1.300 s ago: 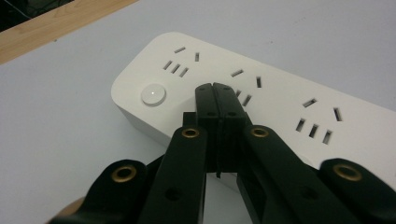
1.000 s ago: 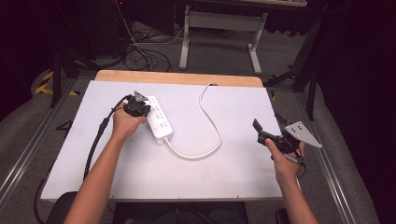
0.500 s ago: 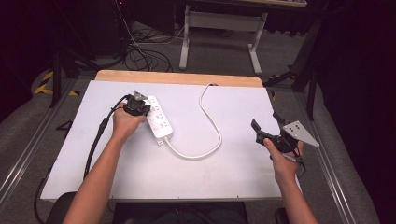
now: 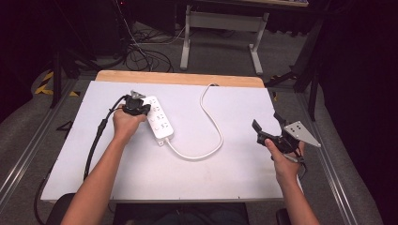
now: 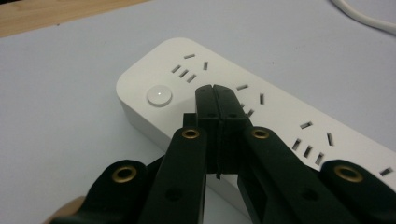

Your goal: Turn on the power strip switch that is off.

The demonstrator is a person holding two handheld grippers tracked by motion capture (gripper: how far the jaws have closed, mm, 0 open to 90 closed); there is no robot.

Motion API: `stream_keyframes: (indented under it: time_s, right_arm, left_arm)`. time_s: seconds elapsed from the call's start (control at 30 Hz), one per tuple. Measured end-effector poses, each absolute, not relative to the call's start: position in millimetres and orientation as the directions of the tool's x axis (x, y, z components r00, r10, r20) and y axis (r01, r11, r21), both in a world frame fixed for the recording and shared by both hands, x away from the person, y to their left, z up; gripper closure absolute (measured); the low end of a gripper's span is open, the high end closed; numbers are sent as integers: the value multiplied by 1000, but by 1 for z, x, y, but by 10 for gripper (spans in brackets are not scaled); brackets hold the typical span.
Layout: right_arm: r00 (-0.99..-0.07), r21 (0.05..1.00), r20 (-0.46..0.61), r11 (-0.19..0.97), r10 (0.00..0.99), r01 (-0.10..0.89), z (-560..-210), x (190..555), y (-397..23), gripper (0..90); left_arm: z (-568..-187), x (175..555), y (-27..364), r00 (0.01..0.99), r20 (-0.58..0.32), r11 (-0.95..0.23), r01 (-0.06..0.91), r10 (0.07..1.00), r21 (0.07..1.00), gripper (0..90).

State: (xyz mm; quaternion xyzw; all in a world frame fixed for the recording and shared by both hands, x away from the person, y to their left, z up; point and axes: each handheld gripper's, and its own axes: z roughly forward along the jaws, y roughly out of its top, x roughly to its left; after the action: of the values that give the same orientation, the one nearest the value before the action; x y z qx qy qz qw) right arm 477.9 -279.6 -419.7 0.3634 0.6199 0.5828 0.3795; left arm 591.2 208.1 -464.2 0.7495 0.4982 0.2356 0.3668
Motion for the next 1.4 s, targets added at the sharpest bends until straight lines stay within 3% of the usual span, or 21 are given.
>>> stream_keyframes:
  time_s: [0.17,0.47,0.73,1.4]
  right_arm:
    - [-446,998,-46,57,894,10,-420,479,-280,109]
    - [-446,999,-37,46,894,10,-419,478,-280,109]
    - [-443,999,-42,49,895,4,-419,479,-281,109]
    - [-454,998,-47,55,890,4,-420,479,-279,109]
  left_arm:
    - [-458,587,208,396,-25,-209,538,918,817,898]
    - [-429,558,209,403,-16,-150,378,915,914,835]
    - [-417,540,209,390,-2,-135,323,921,937,810]
    - [-399,465,229,349,7,-84,205,937,975,597]
